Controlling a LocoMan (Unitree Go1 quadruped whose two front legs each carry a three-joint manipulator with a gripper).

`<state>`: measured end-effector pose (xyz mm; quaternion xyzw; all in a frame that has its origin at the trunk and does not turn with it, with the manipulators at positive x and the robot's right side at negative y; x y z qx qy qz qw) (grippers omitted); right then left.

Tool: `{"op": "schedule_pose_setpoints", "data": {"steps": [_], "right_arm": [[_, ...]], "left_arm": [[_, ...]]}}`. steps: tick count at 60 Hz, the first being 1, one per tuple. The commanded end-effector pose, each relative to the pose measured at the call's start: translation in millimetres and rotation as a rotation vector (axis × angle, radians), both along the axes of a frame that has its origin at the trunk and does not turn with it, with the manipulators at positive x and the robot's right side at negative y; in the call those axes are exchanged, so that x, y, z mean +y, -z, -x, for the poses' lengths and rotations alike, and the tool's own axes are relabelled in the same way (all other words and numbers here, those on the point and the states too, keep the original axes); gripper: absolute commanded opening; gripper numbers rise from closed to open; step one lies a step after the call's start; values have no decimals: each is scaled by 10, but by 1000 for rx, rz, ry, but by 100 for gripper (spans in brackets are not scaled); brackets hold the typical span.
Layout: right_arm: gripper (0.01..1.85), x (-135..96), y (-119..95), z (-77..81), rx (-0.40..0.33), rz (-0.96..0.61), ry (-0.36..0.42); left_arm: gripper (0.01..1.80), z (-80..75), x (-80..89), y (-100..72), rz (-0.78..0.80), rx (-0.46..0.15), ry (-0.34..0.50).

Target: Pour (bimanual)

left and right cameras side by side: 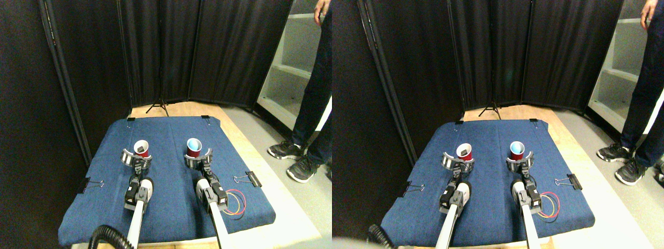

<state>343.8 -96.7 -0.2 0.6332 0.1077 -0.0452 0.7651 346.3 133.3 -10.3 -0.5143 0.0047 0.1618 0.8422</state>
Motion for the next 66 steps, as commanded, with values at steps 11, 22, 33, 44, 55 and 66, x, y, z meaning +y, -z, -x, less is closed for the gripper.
{"op": "schedule_pose_setpoints", "data": {"steps": [11, 22, 33, 44, 55, 66], "right_arm": [[104, -1, 60, -84, 23, -108, 47], [99, -24, 95, -101, 24, -112, 54], [97, -16, 107, -95, 37, -126, 63], [98, -18, 117, -127, 50, -161, 67], [112, -33, 145, -170, 62, -181, 87], [110, -39, 178, -217, 70, -182, 81]], "left_arm": [[120, -91, -83, 26, 24, -7, 1], [122, -103, -92, 111, 52, -9, -6], [124, -86, -84, 210, 86, -4, -21], [128, -99, -35, 283, 125, -8, -1], [124, -102, -14, 299, 132, -14, -6], [123, -125, -13, 308, 184, -7, -2]]}}
